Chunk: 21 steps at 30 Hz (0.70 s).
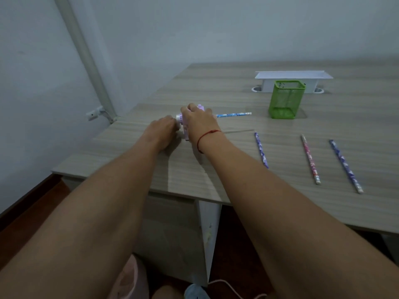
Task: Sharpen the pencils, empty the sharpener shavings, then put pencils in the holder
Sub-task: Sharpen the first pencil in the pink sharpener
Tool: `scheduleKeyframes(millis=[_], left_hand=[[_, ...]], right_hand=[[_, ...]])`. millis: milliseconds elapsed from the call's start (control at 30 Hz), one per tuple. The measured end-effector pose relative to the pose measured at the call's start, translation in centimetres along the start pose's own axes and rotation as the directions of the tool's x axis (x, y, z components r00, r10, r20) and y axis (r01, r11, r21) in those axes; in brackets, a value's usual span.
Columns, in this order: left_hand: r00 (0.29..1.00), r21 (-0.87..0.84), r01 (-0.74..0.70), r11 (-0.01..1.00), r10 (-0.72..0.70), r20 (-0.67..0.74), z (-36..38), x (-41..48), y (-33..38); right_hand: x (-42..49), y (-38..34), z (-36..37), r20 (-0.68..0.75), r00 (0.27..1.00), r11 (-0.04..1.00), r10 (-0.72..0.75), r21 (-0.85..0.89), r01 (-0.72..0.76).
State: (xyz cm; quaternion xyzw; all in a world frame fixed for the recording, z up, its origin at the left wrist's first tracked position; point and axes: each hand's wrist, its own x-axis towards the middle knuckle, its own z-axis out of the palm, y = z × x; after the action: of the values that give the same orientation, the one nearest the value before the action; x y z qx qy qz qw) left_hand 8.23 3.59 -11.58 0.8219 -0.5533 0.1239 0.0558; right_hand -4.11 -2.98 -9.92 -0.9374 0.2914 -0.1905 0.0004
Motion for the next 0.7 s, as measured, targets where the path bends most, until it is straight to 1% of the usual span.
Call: scheduleKeyframes(millis=[100, 167, 233, 267, 333, 467, 567, 600, 667, 700], left_hand=[[0.998, 0.039, -0.060, 0.997, 0.061, -0.012, 0.2, 0.8, -0.6], [0.998, 0.088, -0.061, 0.994, 0.063, -0.020, -0.2, 1.3, -0.2], [0.992, 0.130, -0.083, 0.988, 0.094, -0.080, -0.9, 2.1, -0.6], [0.984, 0.157, -0.114, 0.981, 0.134, -0.117, -1.4, 2.5, -0.9], [0.969, 0.213, -0.165, 0.963, 0.199, -0.148, -2.0, 2.7, -1.4], [0.923, 0.247, -0.177, 0.953, 0.248, -0.295, -2.4, 1.0, -0.9], [0.858, 0.328, -0.231, 0.916, 0.350, -0.375, -2.3, -1.8, -0.5], [0.847, 0.311, -0.241, 0.919, 0.356, -0.396, -1.9, -2.7, -0.2], [0.881, 0.159, -0.252, 0.954, 0.295, -0.371, -0.9, -4.4, 0.6], [0.900, 0.081, -0.232, 0.969, 0.246, -0.361, -0.5, -4.8, 0.8]], right_hand=[[0.1, 0.3, 0.1, 0.007, 0.999, 0.999, 0.034, -0.001, -0.034], [0.2, 0.6, 0.2, 0.023, 0.999, 1.000, 0.023, -0.002, -0.023], [0.3, 0.5, 0.5, 0.031, 0.999, 1.000, 0.010, 0.009, -0.011], [0.3, 0.4, 0.5, 0.035, 0.999, 1.000, 0.016, 0.017, -0.017], [0.2, 0.4, 0.4, 0.039, 0.999, 0.999, 0.038, 0.019, -0.038], [0.2, 0.3, 0.5, 0.023, 0.999, 0.999, 0.039, 0.018, -0.039], [0.5, 0.2, 0.8, 0.021, 0.999, 0.999, 0.037, 0.035, -0.037], [0.5, 0.1, 0.8, 0.019, 0.999, 0.999, 0.033, 0.038, -0.034], [0.6, 0.2, 0.8, 0.019, 0.999, 0.998, 0.034, 0.045, -0.035], [0.6, 0.3, 0.8, 0.018, 0.999, 0.999, 0.030, 0.045, -0.031]])
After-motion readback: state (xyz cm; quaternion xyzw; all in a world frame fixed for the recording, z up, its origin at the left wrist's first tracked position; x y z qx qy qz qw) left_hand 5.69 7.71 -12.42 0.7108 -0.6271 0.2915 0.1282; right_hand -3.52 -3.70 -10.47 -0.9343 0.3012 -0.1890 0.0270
